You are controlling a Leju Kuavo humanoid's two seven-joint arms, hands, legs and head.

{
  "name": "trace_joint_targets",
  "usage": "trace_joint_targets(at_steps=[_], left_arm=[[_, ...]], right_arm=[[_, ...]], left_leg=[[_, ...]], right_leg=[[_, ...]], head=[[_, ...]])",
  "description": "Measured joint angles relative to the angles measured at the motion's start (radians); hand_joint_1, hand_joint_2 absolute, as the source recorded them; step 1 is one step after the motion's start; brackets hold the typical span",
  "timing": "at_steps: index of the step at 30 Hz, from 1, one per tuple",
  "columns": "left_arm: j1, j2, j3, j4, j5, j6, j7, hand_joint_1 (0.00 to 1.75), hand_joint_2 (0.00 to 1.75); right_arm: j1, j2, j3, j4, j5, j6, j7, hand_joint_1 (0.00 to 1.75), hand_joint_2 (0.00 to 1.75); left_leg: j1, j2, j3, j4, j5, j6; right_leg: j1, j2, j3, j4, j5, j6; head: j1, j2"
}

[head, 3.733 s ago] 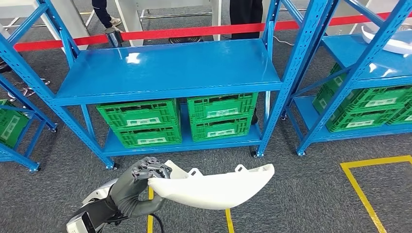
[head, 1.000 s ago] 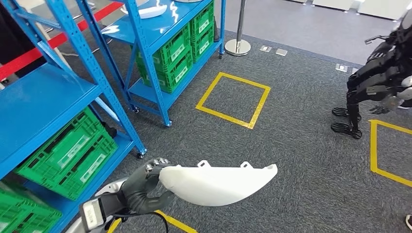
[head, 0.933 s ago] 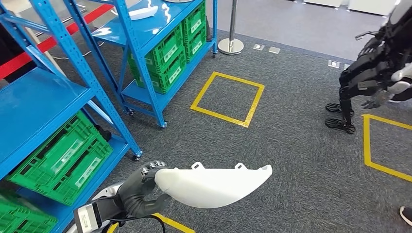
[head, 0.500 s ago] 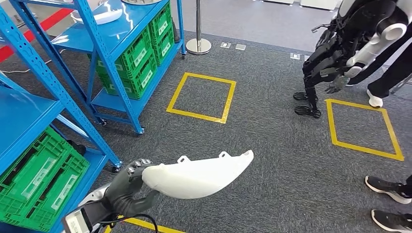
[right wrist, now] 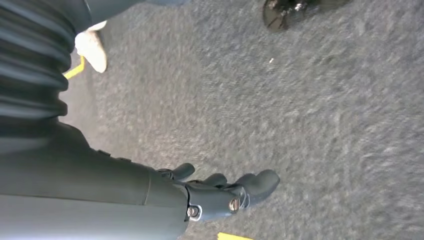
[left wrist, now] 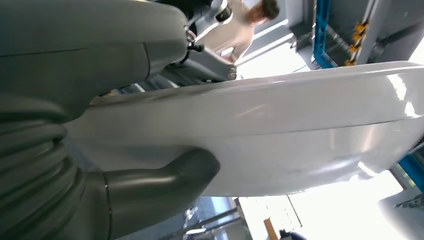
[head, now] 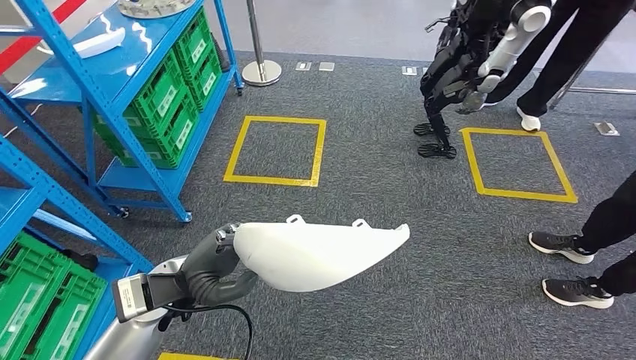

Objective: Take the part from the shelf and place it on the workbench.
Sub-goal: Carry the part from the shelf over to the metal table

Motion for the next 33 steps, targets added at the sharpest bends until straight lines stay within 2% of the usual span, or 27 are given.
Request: trace_joint_targets(at_steps=[2, 3, 4, 5, 6, 7, 9, 10, 11, 13, 14, 15, 17, 18, 19, 20, 21, 22, 24, 25, 26, 28, 29, 30, 32, 33], left_arm=[[0.035, 0.009, 0.001, -0.015, -0.012, 0.042, 0.0, 1.75, 1.75], [0.06, 0.017, 0.005, -0.029, -0.013, 0.057, 0.0, 1.75, 1.75], [0.083, 0.026, 0.01, -0.045, -0.011, 0.062, 0.0, 1.75, 1.75], [0.099, 0.034, 0.017, -0.058, -0.008, 0.06, 0.0, 1.75, 1.75], [0.107, 0.039, 0.023, -0.068, -0.006, 0.056, 0.0, 1.75, 1.75], [0.108, 0.041, 0.028, -0.073, -0.008, 0.051, 0.0, 1.75, 1.75], [0.102, 0.038, 0.037, -0.076, -0.016, 0.04, 0.0, 1.75, 1.75], [0.099, 0.034, 0.04, -0.076, -0.021, 0.035, 0.0, 1.75, 1.75], [0.096, 0.03, 0.041, -0.076, -0.026, 0.033, 0.0, 1.75, 1.75], [0.094, 0.018, 0.042, -0.079, -0.034, 0.027, 0.0, 1.75, 1.75], [0.094, 0.012, 0.042, -0.082, -0.037, 0.023, 0.0, 1.75, 1.75], [0.095, 0.007, 0.042, -0.085, -0.04, 0.017, 0.0, 1.75, 1.75], [0.1, -0.002, 0.042, -0.09, -0.048, 0.008, -0.001, 1.75, 1.75], [0.103, -0.006, 0.041, -0.09, -0.05, 0.004, -0.001, 1.75, 1.75], [0.105, -0.01, 0.041, -0.088, -0.052, -0.002, 0.0, 1.75, 1.75], [0.107, -0.015, 0.041, -0.086, -0.052, -0.007, 0.0, 1.75, 1.75], [0.107, -0.021, 0.041, -0.083, -0.051, -0.01, 0.0, 1.75, 1.75], [0.108, -0.026, 0.04, -0.082, -0.052, -0.012, 0.0, 1.75, 1.75], [0.113, -0.034, 0.04, -0.083, -0.06, -0.01, 0.0, 1.75, 1.75], [0.118, -0.037, 0.04, -0.086, -0.065, -0.008, 0.0, 1.75, 1.75], [0.124, -0.041, 0.04, -0.089, -0.071, -0.005, 0.0, 1.75, 1.75], [0.134, -0.049, 0.04, -0.097, -0.078, 0.0, 0.0, 1.75, 1.75], [0.138, -0.053, 0.04, -0.101, -0.081, 0.002, 0.0, 1.75, 1.75], [0.142, -0.056, 0.04, -0.106, -0.082, 0.003, 0.0, 1.75, 1.75], [0.156, -0.059, 0.041, -0.114, -0.086, 0.006, 0.002, 1.75, 1.75], [0.164, -0.059, 0.041, -0.117, -0.087, 0.008, 0.004, 1.75, 1.75]], right_arm=[[-0.001, -0.002, 0.002, 0.0, 0.031, -0.001, 0.005, 0.0, 1.75], [-0.003, -0.004, 0.004, 0.0, 0.043, -0.003, 0.008, 0.0, 1.75], [-0.005, -0.004, 0.006, 0.0, 0.046, -0.006, 0.01, 0.0, 1.75], [-0.005, -0.004, 0.006, 0.0, 0.048, -0.01, 0.011, 0.0, 1.75], [-0.004, -0.004, 0.006, 0.0, 0.05, -0.013, 0.011, 0.0, 1.75], [-0.005, -0.004, 0.006, 0.0, 0.051, -0.016, 0.01, 0.0, 1.75], [-0.009, -0.007, 0.006, 0.0, 0.05, -0.02, 0.001, 0.0, 1.75], [-0.011, -0.009, 0.006, 0.0, 0.047, -0.022, -0.005, 0.0, 1.75], [-0.011, -0.011, 0.005, 0.0, 0.044, -0.023, -0.011, 0.0, 1.75], [-0.008, -0.015, 0.004, 0.0, 0.04, -0.025, -0.017, 0.0, 1.75], [-0.006, -0.017, 0.003, 0.0, 0.038, -0.025, -0.018, 0.0, 1.75], [-0.006, -0.019, 0.002, 0.0, 0.036, -0.025, -0.018, 0.0, 1.75], [-0.01, -0.021, 0.001, 0.0, 0.034, -0.023, -0.017, 0.0, 1.75], [-0.011, -0.021, 0.001, 0.0, 0.035, -0.019, -0.017, 0.0, 1.75], [-0.011, -0.021, 0.001, 0.0, 0.037, -0.015, -0.016, 0.0, 1.75], [-0.009, -0.021, 0.001, 0.0, 0.04, -0.012, -0.016, 0.0, 1.75], [-0.006, -0.021, 0.001, 0.0, 0.042, -0.009, -0.016, 0.0, 1.75], [-0.004, -0.021, 0.001, 0.0, 0.045, -0.006, -0.015, 0.0, 1.75], [-0.005, -0.021, 0.001, 0.0, 0.05, 0.001, -0.013, 0.0, 1.75], [-0.006, -0.021, 0.001, 0.0, 0.053, 0.003, -0.011, 0.0, 1.75], [-0.007, -0.021, 0.001, 0.0, 0.056, 0.005, -0.01, 0.0, 1.75], [-0.004, -0.021, 0.001, 0.0, 0.059, 0.006, -0.01, 0.0, 1.75], [-0.002, -0.021, 0.001, 0.0, 0.06, 0.007, -0.01, 0.0, 1.75], [-0.001, -0.021, 0.001, 0.0, 0.062, 0.008, -0.011, 0.0, 1.75], [-0.006, -0.02, 0.001, 0.0, 0.067, 0.009, -0.012, 0.0, 1.75], [-0.009, -0.019, 0.002, 0.0, 0.069, 0.01, -0.012, 0.0, 1.75]], left_leg=[[0.006, -0.063, -0.053, 0.116, -0.061, -0.008], [0.008, -0.077, -0.087, 0.183, -0.089, -0.01], [0.01, -0.082, -0.112, 0.23, -0.101, -0.013], [0.011, -0.084, -0.123, 0.243, -0.093, -0.015], [0.013, -0.087, -0.114, 0.215, -0.065, -0.016], [0.016, -0.097, -0.09, 0.154, -0.025, -0.016], [0.023, -0.148, -0.036, 0.028, 0.03, -0.016], [0.025, -0.165, -0.022, -0.006, 0.041, -0.012], [0.023, -0.174, -0.019, -0.017, 0.041, -0.005], [0.018, -0.148, -0.02, -0.02, 0.048, 0.013], [0.017, -0.136, -0.019, -0.023, 0.051, 0.021], [0.016, -0.121, -0.018, -0.026, 0.054, 0.028], [0.013, -0.089, -0.019, -0.03, 0.056, 0.037], [0.01, -0.072, -0.02, -0.03, 0.055, 0.04], [0.008, -0.055, -0.021, -0.03, 0.054, 0.041], [0.007, -0.039, -0.022, -0.029, 0.054, 0.042], [0.006, -0.024, -0.021, -0.029, 0.053, 0.042], [0.005, -0.011, -0.02, -0.029, 0.052, 0.042], [0.001, 0.014, -0.016, -0.029, 0.047, 0.036], [-0.001, 0.025, -0.013, -0.029, 0.044, 0.031], [-0.002, 0.035, -0.009, -0.029, 0.041, 0.026], [-0.002, 0.054, -0.002, -0.033, 0.036, 0.016], [0.0, 0.046, 0.0, -0.029, 0.031, 0.01], [0.001, 0.023, -0.005, -0.012, 0.018, 0.005], [0.006, -0.046, -0.048, 0.085, -0.037, -0.004], [0.007, -0.068, -0.08, 0.153, -0.068, -0.006]], right_leg=[[-0.004, 0.027, 0.001, -0.003, 0.003, -0.006], [-0.005, 0.043, 0.0, -0.003, 0.003, -0.007], [-0.005, 0.059, -0.001, -0.001, 0.003, -0.008], [-0.005, 0.074, -0.002, 0.001, 0.002, -0.007], [-0.006, 0.088, -0.002, 0.003, 0.002, -0.005], [-0.007, 0.1, -0.002, 0.006, 0.001, -0.001], [-0.007, 0.123, -0.006, 0.013, 0.0, 0.01], [-0.007, 0.132, -0.01, 0.015, 0.0, 0.017], [-0.007, 0.141, -0.015, 0.015, 0.003, 0.025], [-0.011, 0.156, -0.022, 0.012, 0.009, 0.04], [-0.012, 0.141, -0.027, 0.019, 0.005, 0.045], [-0.011, 0.114, -0.039, 0.042, -0.009, 0.048], [-0.006, 0.048, -0.089, 0.146, -0.068, 0.052], [-0.006, 0.033, -0.121, 0.215, -0.1, 0.053], [-0.006, 0.027, -0.146, 0.27, -0.121, 0.054], [-0.006, 0.024, -0.155, 0.294, -0.124, 0.054], [-0.006, 0.022, -0.142, 0.279, -0.111, 0.053], [-0.005, 0.014, -0.109, 0.225, -0.084, 0.051], [0.0, -0.03, -0.027, 0.084, -0.036, 0.041], [0.003, -0.047, -0.001, 0.038, -0.026, 0.034], [0.007, -0.056, 0.011, 0.016, -0.024, 0.027], [0.009, -0.037, 0.01, 0.012, -0.024, 0.015], [0.007, -0.027, 0.012, 0.007, -0.022, 0.011], [0.003, -0.016, 0.014, 0.003, -0.019, 0.006], [-0.004, 0.009, 0.017, -0.002, -0.013, -0.002], [-0.005, 0.022, 0.016, -0.002, -0.013, -0.004]], head=[[-0.006, 0.0], [-0.008, 0.0], [-0.011, 0.0], [-0.014, 0.0], [-0.016, 0.0], [-0.018, 0.0], [-0.022, 0.0], [-0.022, 0.0], [-0.021, 0.0], [-0.018, 0.0], [-0.017, 0.0], [-0.013, 0.0], [-0.005, 0.0], [-0.002, 0.0], [0.0, 0.0], [0.0, 0.0], [0.001, 0.0], [0.002, 0.0], [0.004, 0.0], [0.003, 0.0], [0.002, 0.0], [0.001, 0.0], [0.0, 0.0], [-0.001, 0.0], [-0.006, 0.0], [-0.009, 0.0]])
